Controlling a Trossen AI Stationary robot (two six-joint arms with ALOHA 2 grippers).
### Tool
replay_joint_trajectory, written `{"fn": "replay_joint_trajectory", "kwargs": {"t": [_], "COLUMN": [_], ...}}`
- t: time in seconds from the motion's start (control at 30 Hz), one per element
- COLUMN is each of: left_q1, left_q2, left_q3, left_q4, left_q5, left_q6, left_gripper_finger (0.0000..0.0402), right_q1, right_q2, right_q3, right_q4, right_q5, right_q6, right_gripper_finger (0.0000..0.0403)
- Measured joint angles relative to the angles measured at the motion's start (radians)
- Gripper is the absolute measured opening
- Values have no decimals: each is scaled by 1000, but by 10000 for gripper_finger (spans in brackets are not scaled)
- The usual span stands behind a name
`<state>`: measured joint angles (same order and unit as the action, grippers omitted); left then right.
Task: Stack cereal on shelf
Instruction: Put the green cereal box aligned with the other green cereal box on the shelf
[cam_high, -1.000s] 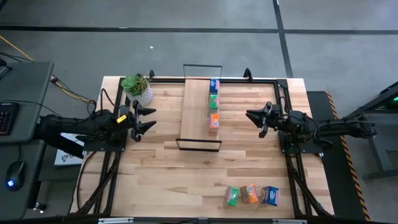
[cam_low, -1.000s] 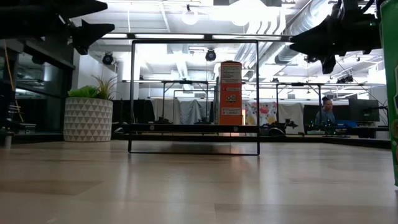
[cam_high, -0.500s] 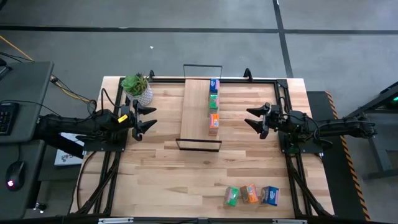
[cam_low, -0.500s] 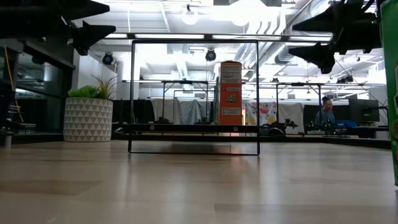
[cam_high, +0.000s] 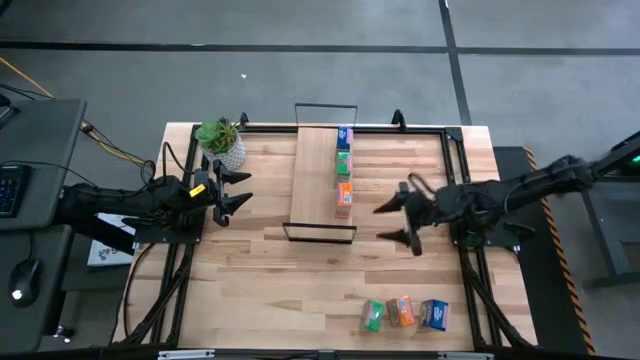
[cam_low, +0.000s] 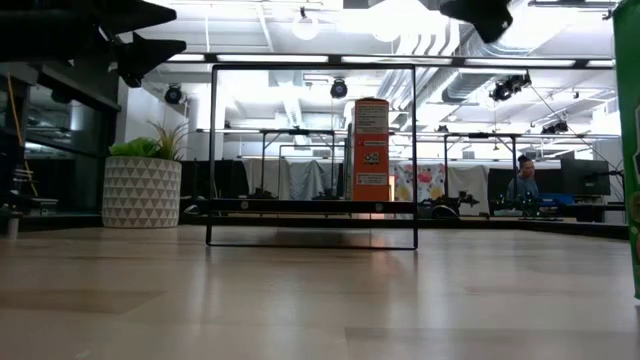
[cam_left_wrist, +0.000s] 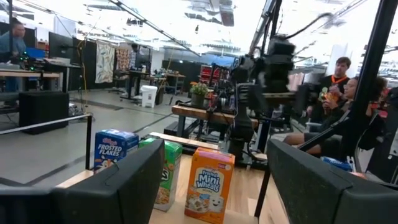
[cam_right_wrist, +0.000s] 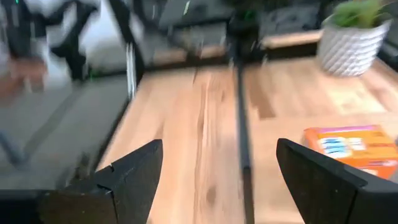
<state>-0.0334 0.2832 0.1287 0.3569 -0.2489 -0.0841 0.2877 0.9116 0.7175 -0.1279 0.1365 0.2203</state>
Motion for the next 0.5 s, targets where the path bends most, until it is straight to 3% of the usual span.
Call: {"fn": "replay_joint_trajectory", "kwargs": {"t": [0.27,0.5], "left_q1": [0,0], "left_q2": [0,0], "left_q3": [0,0], "left_q4": [0,-1], "left_q5": [3,3], "left_q6": [-1,-16], "left_gripper_finger": [275,275], "right_q1": [107,153], "right_q2": [227,390], "right_q3": [265,347], "right_q4": [-288,-371], "right_q5": [-34,-162], "right_q6": [-169,-245], "right_gripper_finger": [307,307]}}
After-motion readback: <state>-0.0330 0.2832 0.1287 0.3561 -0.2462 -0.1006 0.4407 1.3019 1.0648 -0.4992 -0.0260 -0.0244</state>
